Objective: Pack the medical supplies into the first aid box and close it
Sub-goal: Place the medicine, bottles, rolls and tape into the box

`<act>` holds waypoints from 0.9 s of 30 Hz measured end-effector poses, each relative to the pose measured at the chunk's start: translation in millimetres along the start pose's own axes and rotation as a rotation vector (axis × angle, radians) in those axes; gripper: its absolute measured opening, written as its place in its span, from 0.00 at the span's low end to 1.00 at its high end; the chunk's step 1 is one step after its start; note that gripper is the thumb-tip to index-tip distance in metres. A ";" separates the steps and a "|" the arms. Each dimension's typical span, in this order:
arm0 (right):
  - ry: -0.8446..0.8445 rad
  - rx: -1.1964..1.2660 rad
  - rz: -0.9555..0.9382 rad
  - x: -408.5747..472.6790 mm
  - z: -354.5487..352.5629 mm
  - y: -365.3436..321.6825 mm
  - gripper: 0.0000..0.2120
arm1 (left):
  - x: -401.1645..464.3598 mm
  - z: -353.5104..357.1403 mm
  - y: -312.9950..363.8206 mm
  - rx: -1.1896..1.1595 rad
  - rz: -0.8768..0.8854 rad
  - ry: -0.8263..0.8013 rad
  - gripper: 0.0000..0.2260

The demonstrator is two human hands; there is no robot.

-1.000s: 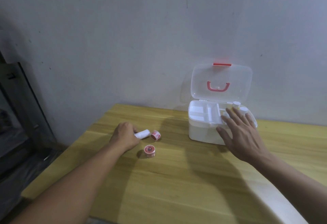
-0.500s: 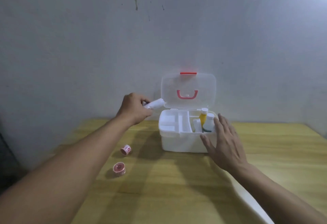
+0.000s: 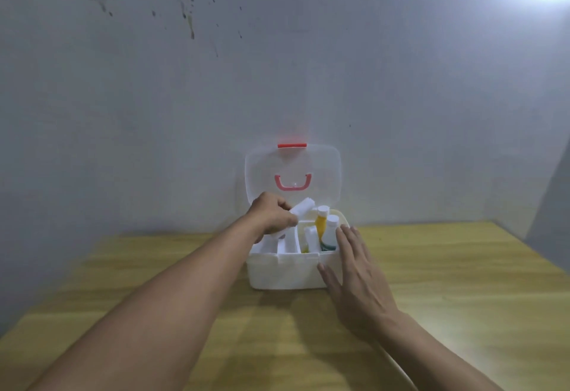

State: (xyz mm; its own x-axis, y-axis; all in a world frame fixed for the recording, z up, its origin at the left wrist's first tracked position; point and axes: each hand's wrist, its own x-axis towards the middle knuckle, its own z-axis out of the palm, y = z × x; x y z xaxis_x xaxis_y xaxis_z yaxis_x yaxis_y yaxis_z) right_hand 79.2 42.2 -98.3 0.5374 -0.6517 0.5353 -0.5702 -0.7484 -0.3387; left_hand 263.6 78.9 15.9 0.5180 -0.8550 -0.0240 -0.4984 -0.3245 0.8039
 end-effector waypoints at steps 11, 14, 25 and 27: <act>0.013 -0.009 -0.017 0.0 -0.4 1.2 0.34 | 11.6 -5.2 -5.7 0.264 -0.078 0.207 0.03; 0.009 -0.006 -0.015 0.3 -1.3 0.5 0.34 | 11.3 -3.2 -2.6 0.277 -0.091 0.216 0.06; 0.002 -0.033 -0.028 2.1 -2.2 4.0 0.34 | 9.4 7.8 4.0 0.252 -0.109 0.207 0.13; 0.002 -0.035 -0.031 2.2 -1.9 4.2 0.34 | 8.3 10.6 2.7 0.243 -0.098 0.198 0.12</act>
State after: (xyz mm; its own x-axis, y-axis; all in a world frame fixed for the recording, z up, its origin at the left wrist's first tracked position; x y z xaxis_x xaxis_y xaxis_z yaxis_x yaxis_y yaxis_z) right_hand 76.9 37.9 -97.1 0.5536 -0.6282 0.5467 -0.5747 -0.7633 -0.2951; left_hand 259.2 66.6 11.6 0.6849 -0.7275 0.0411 -0.5786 -0.5087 0.6376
